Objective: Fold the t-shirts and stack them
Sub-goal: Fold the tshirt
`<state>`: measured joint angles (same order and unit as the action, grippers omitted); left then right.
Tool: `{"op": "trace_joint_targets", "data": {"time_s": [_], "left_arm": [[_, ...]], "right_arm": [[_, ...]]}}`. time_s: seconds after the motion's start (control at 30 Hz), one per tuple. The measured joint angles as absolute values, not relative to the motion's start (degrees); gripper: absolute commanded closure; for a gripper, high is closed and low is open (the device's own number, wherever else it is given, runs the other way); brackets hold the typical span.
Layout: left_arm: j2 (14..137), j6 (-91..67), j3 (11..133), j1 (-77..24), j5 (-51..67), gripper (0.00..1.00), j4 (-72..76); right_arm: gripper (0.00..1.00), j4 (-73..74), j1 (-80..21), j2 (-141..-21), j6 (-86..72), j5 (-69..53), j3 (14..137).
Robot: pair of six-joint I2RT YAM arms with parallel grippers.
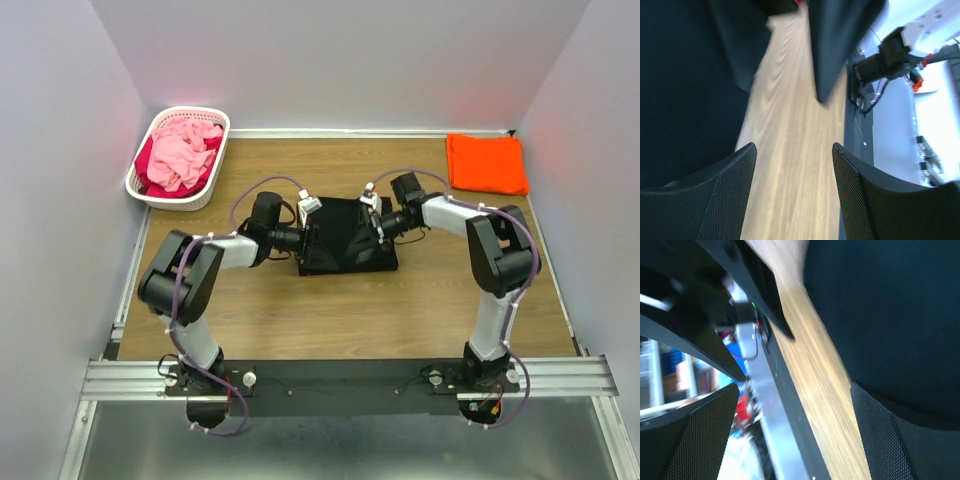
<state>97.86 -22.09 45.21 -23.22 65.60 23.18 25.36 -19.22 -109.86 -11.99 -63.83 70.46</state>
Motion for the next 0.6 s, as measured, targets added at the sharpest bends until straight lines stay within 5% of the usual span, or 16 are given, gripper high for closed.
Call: {"op": "trace_joint_targets", "data": {"time_s": [0.27,0.6], "left_arm": [[113.1,-24.3,48.0,-17.8,67.6,0.30,27.0],[108.4,-12.1,50.3,-10.7,69.4,0.32,11.2]], "right_arm": [[0.04,25.9,-17.0,-119.0,-9.1,-69.9,67.6],[0.03,33.9,-13.5,-112.9,-3.0,-70.1,67.3]]}}
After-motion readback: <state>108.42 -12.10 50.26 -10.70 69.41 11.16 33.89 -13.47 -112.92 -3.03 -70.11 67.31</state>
